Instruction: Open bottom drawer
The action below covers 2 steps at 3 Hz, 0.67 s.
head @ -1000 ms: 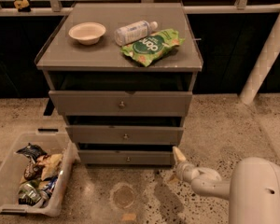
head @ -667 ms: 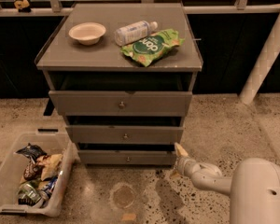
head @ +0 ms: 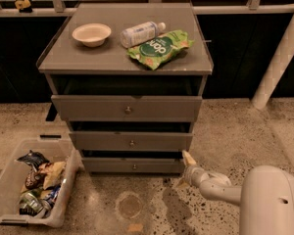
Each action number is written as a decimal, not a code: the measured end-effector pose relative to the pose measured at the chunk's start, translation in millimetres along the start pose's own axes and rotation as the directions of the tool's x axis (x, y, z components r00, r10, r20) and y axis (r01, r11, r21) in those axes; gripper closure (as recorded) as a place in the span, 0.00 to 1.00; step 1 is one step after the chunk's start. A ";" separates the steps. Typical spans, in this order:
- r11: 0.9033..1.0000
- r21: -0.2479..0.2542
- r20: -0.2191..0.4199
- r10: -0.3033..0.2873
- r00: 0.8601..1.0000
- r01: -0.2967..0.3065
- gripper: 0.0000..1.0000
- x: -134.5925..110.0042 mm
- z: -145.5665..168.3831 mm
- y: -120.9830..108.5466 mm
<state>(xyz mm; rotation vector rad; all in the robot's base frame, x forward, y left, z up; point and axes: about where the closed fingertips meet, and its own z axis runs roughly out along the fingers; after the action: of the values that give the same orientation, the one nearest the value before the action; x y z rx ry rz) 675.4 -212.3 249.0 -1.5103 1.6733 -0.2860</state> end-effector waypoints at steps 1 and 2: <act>1.000 0.022 0.011 0.022 1.000 -0.022 0.00 9.9 -1.8 20.5; 1.000 0.022 0.011 0.022 1.000 -0.022 0.00 9.9 -1.8 20.5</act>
Offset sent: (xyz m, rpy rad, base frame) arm -0.0369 -0.0156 -0.0394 0.0559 -0.0368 -0.0390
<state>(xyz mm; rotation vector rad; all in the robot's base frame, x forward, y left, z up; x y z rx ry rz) 660.4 -216.8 232.4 -1.4735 1.6719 -0.2830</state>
